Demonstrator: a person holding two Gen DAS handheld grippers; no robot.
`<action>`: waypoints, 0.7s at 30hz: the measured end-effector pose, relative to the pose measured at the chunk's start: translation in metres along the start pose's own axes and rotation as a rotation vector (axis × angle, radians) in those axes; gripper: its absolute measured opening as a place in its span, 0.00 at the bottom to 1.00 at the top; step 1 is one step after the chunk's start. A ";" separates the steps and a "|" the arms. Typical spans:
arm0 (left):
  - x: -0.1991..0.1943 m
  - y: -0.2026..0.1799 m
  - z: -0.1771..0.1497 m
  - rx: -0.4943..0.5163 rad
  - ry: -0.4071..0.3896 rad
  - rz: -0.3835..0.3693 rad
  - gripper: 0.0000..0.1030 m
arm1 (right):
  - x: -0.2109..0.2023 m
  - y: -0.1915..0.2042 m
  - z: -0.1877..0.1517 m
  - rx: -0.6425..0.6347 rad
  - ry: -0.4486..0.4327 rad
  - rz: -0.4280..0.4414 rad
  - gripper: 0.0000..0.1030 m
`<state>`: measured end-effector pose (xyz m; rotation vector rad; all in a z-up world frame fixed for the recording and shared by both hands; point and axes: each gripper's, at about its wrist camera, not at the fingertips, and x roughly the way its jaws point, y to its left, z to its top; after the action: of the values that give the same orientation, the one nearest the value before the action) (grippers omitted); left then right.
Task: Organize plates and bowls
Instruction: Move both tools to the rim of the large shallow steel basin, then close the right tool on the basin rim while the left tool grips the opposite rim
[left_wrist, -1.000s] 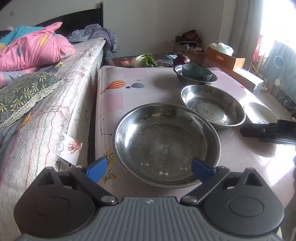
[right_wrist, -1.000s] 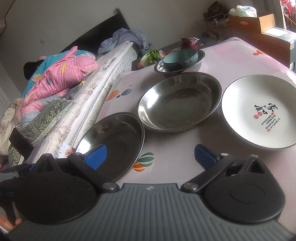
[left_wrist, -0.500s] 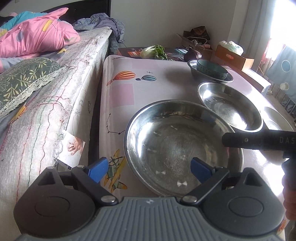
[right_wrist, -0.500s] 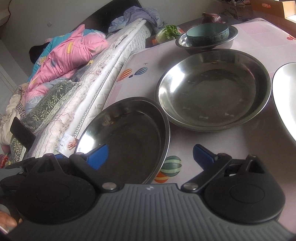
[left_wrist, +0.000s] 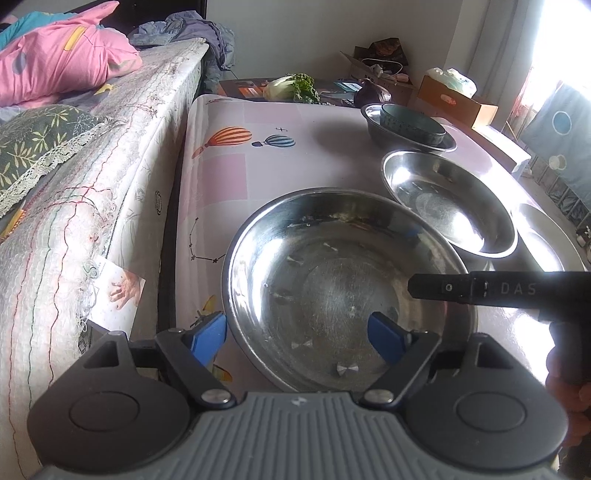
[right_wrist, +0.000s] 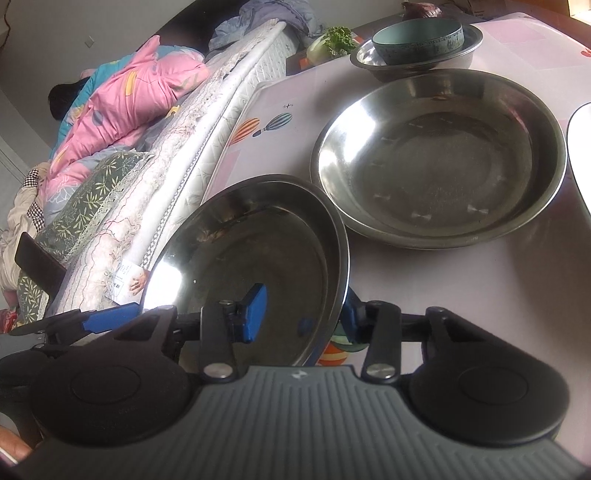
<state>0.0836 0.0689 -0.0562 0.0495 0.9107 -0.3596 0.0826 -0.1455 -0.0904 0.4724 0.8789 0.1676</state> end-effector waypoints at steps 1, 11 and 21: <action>0.000 0.000 0.000 0.001 0.001 0.000 0.81 | 0.000 -0.001 -0.001 -0.002 -0.003 -0.006 0.32; -0.011 -0.012 -0.011 0.028 0.021 -0.015 0.82 | -0.011 -0.008 -0.010 -0.006 0.003 -0.021 0.21; -0.034 -0.033 -0.026 0.058 0.024 -0.145 0.81 | -0.041 -0.020 -0.034 -0.002 0.003 -0.030 0.21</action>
<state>0.0334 0.0523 -0.0421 0.0412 0.9299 -0.5212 0.0291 -0.1656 -0.0896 0.4573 0.8885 0.1417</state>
